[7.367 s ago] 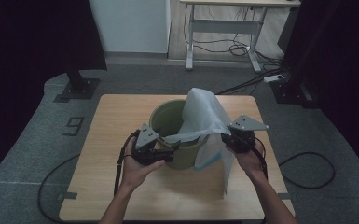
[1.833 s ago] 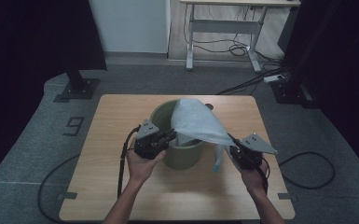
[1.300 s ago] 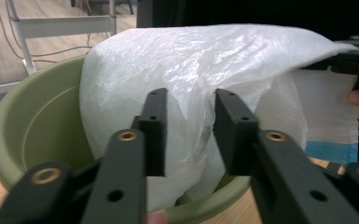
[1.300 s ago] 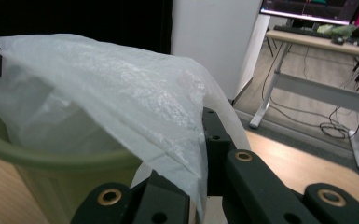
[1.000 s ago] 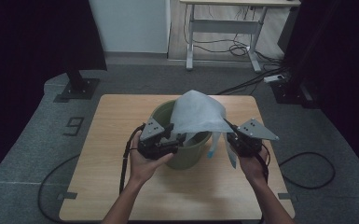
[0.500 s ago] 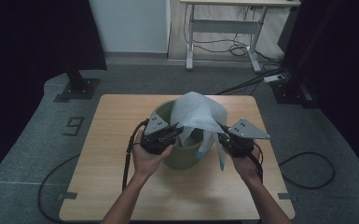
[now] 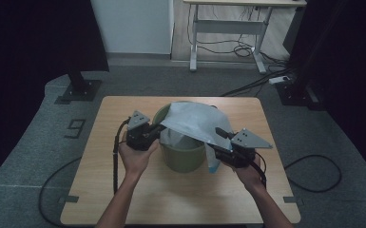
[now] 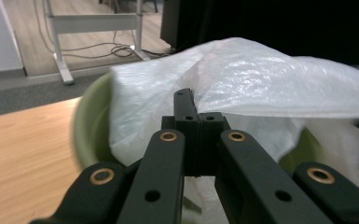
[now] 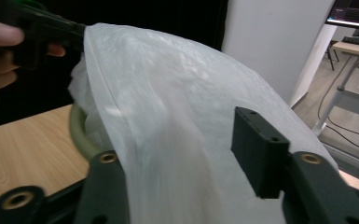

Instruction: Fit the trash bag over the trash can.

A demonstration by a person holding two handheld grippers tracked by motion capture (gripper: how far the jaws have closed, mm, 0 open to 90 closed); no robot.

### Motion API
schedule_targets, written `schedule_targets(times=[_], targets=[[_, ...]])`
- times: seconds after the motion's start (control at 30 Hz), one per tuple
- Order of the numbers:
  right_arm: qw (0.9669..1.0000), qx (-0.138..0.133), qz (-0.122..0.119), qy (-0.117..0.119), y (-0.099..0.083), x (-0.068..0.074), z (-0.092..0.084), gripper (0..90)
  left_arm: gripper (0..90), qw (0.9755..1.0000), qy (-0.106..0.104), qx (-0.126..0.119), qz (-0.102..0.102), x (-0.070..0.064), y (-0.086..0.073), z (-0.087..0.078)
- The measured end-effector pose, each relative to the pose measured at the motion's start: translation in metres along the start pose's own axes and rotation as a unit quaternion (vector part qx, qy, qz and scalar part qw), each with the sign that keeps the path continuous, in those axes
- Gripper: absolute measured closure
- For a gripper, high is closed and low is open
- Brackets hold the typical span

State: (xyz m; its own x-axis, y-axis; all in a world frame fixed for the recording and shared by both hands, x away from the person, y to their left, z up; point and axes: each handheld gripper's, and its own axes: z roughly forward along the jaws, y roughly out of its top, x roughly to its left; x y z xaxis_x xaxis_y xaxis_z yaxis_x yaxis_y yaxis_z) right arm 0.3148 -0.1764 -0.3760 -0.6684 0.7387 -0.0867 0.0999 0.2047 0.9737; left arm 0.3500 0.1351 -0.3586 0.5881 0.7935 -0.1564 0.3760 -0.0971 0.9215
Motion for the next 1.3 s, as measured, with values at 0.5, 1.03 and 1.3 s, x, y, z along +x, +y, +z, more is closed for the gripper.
schedule_targets(times=[0.5, 1.03, 1.3], targets=[[0.9998, 0.018, -0.011, 0.001, -0.038, -0.002, -0.041, 38.7, 89.4, 0.9993, 0.01, -0.002, -0.036, 0.035, -0.012, -0.015], [0.9965, 0.055, 0.026, -0.057, -0.078, -0.04, -0.047, 38.2, 89.0, 0.9983, 0.015, 0.002, -0.057, 0.052, -0.015, -0.016], [0.995, 0.043, 0.045, -0.078, -0.084, -0.061, -0.019, 38.2, 88.6, 0.9974, 0.017, 0.006, -0.07, 0.063, -0.015, -0.013]])
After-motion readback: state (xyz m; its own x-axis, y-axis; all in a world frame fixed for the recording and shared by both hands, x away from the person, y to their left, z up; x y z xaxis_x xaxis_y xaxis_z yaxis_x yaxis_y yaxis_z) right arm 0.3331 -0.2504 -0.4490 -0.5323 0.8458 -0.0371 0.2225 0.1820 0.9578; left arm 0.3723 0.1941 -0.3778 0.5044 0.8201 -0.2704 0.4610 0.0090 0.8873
